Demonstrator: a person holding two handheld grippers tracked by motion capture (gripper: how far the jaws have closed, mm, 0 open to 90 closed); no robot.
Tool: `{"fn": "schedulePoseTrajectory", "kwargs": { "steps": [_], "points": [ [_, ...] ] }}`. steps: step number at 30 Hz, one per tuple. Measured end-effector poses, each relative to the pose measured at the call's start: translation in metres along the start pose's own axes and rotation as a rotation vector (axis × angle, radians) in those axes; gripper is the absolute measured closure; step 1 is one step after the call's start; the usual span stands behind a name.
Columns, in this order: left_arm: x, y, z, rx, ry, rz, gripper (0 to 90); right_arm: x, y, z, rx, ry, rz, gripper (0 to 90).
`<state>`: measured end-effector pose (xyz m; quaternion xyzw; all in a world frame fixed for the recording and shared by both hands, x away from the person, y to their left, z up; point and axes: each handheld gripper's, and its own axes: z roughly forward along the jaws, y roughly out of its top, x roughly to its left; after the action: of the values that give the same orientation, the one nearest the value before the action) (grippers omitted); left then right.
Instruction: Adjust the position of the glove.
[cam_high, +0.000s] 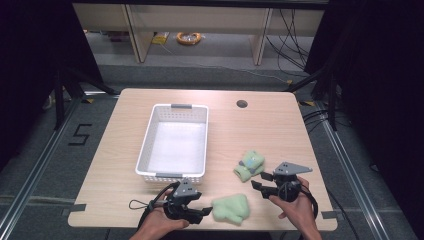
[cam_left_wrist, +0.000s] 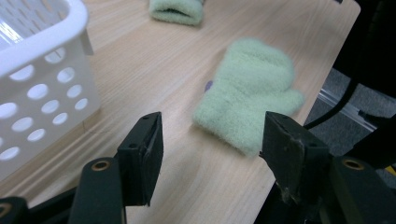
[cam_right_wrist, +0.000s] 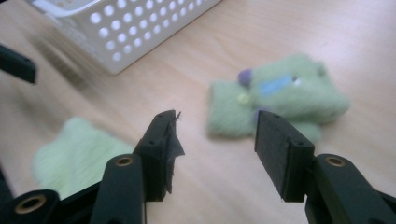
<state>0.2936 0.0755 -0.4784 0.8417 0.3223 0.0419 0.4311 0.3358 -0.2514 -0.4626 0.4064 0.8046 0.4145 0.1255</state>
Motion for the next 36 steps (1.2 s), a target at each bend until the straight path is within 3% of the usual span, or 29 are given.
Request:
{"fn": "schedulePoseTrajectory", "kwargs": {
  "steps": [1,2,3,5,6,9,11,12,13,15,16,17,19,21,23,26,28,29,31,33,36],
  "points": [
    [-0.001,-0.001,0.0,-0.02,0.012,-0.015,37.7,-0.005,0.003,0.002,-0.001,0.0,-0.038,50.8],
    [0.0,-0.002,-0.001,-0.024,0.01,-0.007,36.7,-0.005,0.006,0.004,0.004,-0.008,-0.028,50.9],
    [0.0,-0.004,-0.001,-0.024,0.014,-0.028,34.6,-0.007,0.01,0.007,0.013,-0.015,-0.03,51.3],
    [0.001,-0.008,-0.002,-0.016,0.004,-0.028,32.5,-0.014,0.016,0.014,0.019,-0.024,-0.065,51.8],
    [0.0,-0.01,-0.002,-0.015,0.002,-0.058,31.9,-0.016,0.018,0.018,0.018,-0.032,-0.069,51.8],
    [0.001,-0.015,-0.003,0.0,0.009,-0.052,30.1,-0.025,0.025,0.03,0.05,-0.055,-0.109,52.0],
    [0.0,-0.017,-0.003,-0.017,0.005,-0.055,28.4,-0.026,0.029,0.035,0.071,-0.051,-0.098,52.7],
    [0.002,-0.017,-0.004,-0.007,0.015,-0.028,28.0,-0.027,0.031,0.038,0.073,-0.052,-0.095,52.9],
    [0.001,-0.018,-0.002,-0.017,0.026,-0.031,27.5,-0.028,0.033,0.04,0.085,-0.047,-0.09,53.6],
    [0.002,-0.02,-0.002,-0.007,0.041,-0.02,26.6,-0.031,0.036,0.046,0.089,-0.061,-0.117,53.7],
    [0.002,-0.02,-0.003,-0.005,0.036,-0.022,26.2,-0.032,0.037,0.05,0.094,-0.063,-0.106,53.9],
    [0.0,-0.021,-0.001,-0.036,0.04,-0.064,25.8,-0.033,0.039,0.053,0.1,-0.064,-0.111,54.5],
    [0.003,-0.022,-0.003,-0.016,0.034,-0.033,25.4,-0.036,0.04,0.058,0.118,-0.066,-0.105,55.5],
    [0.001,-0.024,-0.002,-0.032,0.048,-0.045,25.3,-0.037,0.04,0.063,0.114,-0.07,-0.105,56.5],
    [0.002,-0.026,-0.003,-0.007,0.065,-0.017,25.1,-0.037,0.041,0.064,0.122,-0.073,-0.116,57.8],
    [0.0,-0.029,-0.002,-0.007,0.052,-0.047,24.8,-0.038,0.04,0.065,0.134,-0.077,-0.116,59.7],
    [0.0,-0.029,-0.001,0.002,0.047,-0.035,24.7,-0.04,0.038,0.066,0.144,-0.076,-0.118,60.4],
    [-0.001,-0.03,-0.001,0.005,0.049,-0.03,24.7,-0.04,0.035,0.071,0.096,-0.086,-0.122,61.2],
    [0.0,-0.03,-0.001,0.011,0.048,-0.011,24.6,-0.04,0.036,0.069,0.151,-0.076,-0.112,62.2],
    [0.001,-0.03,-0.001,0.004,0.05,-0.017,24.6,-0.041,0.034,0.072,0.137,-0.08,-0.12,62.9],
    [0.004,-0.03,-0.002,-0.001,0.06,-0.021,24.6,-0.042,0.033,0.073,0.163,-0.07,-0.125,63.3]
  ]
}}
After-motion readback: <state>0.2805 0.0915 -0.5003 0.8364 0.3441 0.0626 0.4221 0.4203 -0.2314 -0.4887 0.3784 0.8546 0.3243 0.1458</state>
